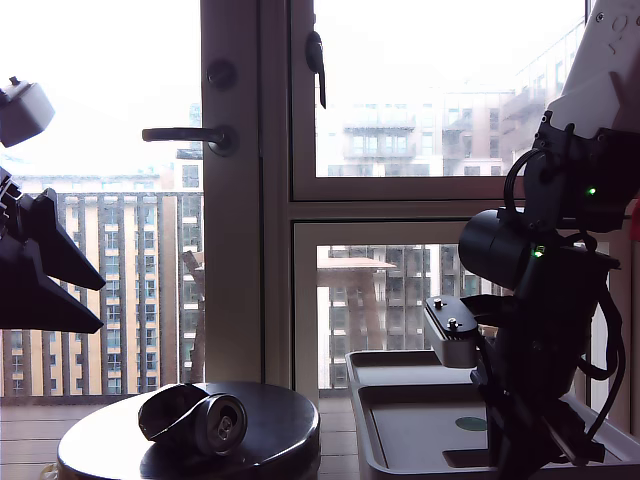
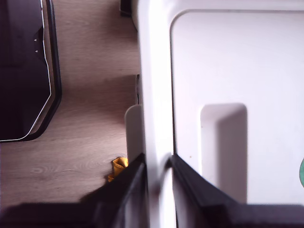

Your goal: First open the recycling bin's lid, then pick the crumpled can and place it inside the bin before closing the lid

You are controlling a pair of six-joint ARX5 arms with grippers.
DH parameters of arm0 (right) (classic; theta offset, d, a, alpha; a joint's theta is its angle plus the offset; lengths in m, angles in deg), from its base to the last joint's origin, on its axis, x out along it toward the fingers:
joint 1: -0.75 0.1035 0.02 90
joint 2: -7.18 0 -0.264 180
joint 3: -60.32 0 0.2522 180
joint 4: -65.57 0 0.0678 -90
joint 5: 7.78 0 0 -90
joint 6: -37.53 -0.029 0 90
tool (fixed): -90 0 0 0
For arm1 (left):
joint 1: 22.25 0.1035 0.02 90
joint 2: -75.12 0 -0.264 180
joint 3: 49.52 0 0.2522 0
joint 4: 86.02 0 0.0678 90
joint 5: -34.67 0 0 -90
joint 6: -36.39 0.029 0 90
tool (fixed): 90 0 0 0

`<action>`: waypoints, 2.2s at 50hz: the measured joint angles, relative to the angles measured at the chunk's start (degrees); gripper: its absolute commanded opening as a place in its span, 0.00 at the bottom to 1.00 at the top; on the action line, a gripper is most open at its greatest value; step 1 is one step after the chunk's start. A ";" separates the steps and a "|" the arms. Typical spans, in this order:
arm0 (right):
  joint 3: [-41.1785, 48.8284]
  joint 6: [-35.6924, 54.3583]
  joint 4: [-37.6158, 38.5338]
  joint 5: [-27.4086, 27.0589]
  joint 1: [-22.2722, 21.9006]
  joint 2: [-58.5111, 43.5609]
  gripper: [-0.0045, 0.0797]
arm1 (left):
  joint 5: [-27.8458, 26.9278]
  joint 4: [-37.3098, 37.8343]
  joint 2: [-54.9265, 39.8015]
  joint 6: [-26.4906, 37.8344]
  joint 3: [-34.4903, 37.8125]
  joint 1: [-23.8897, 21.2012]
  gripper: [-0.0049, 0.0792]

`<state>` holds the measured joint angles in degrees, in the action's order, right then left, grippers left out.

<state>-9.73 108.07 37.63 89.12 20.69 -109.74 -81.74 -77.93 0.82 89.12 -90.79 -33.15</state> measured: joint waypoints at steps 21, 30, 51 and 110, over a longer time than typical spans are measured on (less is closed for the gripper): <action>-5.99 0.26 -11.41 -1.90 0.76 -1.05 0.04 | -0.02 -0.02 0.00 0.00 0.00 0.00 0.72; -6.62 0.15 -13.75 -2.75 1.77 0.22 0.04 | -0.02 -0.42 0.00 0.00 0.00 0.00 0.72; -7.13 -4.33 -18.51 -4.39 4.13 12.00 0.04 | -0.02 -0.42 0.00 0.00 0.00 0.00 0.72; -7.39 -5.79 -17.55 -5.77 4.15 21.97 0.04 | 2.97 -8.17 -28.87 17.18 -13.70 -0.66 0.71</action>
<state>-17.12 102.28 20.08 83.35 24.85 -87.77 -78.77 -86.11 -28.06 106.30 -104.50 -33.81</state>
